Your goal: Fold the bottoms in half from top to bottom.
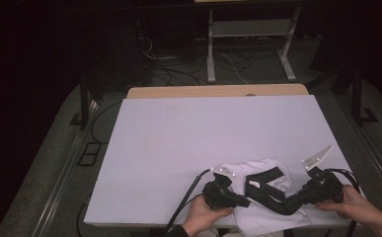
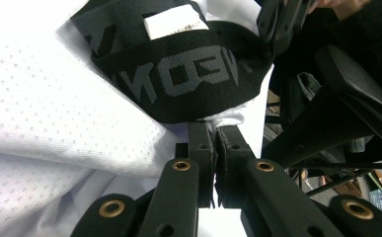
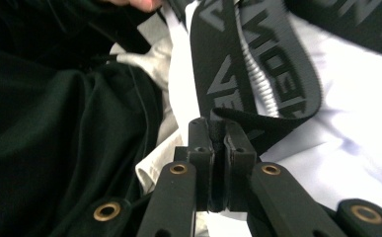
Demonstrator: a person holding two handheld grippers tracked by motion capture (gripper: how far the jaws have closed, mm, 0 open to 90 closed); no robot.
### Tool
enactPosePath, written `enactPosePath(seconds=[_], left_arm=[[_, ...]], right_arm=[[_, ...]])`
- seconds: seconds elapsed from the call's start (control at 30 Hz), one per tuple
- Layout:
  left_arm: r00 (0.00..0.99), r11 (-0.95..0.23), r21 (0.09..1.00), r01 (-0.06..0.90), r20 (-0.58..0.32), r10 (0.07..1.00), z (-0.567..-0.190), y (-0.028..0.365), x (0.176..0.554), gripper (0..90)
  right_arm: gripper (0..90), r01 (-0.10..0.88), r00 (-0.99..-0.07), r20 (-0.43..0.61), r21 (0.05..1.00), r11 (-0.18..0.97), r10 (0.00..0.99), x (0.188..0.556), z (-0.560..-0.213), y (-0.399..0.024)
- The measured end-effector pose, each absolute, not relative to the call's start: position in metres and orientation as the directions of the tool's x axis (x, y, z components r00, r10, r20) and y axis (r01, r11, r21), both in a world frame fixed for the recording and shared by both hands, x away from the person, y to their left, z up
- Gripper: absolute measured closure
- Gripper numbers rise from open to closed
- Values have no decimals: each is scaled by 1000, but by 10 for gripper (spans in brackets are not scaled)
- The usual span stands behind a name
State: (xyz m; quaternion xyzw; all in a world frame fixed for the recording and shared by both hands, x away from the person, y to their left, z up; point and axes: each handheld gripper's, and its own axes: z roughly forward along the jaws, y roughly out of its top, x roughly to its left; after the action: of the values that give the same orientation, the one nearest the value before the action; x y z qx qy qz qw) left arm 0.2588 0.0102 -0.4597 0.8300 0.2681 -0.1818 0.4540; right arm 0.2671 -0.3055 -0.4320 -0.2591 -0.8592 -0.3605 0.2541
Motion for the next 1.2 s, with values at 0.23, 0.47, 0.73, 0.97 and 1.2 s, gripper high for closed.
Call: enactPosePath(seconds=[0.23, 0.47, 0.73, 0.97, 1.2], left_arm=[[792, -449, 655, 608, -544, 277, -459, 10, 258, 853], [802, -460, 661, 593, -535, 266, -459, 10, 258, 853], [831, -494, 672, 551, -497, 251, -456, 8, 256, 824], [840, -513, 674, 531, -499, 214, -455, 9, 255, 700], [841, -513, 677, 527, -503, 200, -454, 9, 254, 593]], right_arm=[[736, 602, -749, 608, 458, 654, 263, 260, -434, -301], [499, 623, -761, 577, 522, 582, 297, 267, -416, -310], [500, 722, -689, 534, 569, 394, 490, 304, -406, -324], [550, 780, -617, 507, 494, 383, 602, 331, -424, -316], [567, 790, -607, 477, 453, 414, 636, 343, -435, -304]])
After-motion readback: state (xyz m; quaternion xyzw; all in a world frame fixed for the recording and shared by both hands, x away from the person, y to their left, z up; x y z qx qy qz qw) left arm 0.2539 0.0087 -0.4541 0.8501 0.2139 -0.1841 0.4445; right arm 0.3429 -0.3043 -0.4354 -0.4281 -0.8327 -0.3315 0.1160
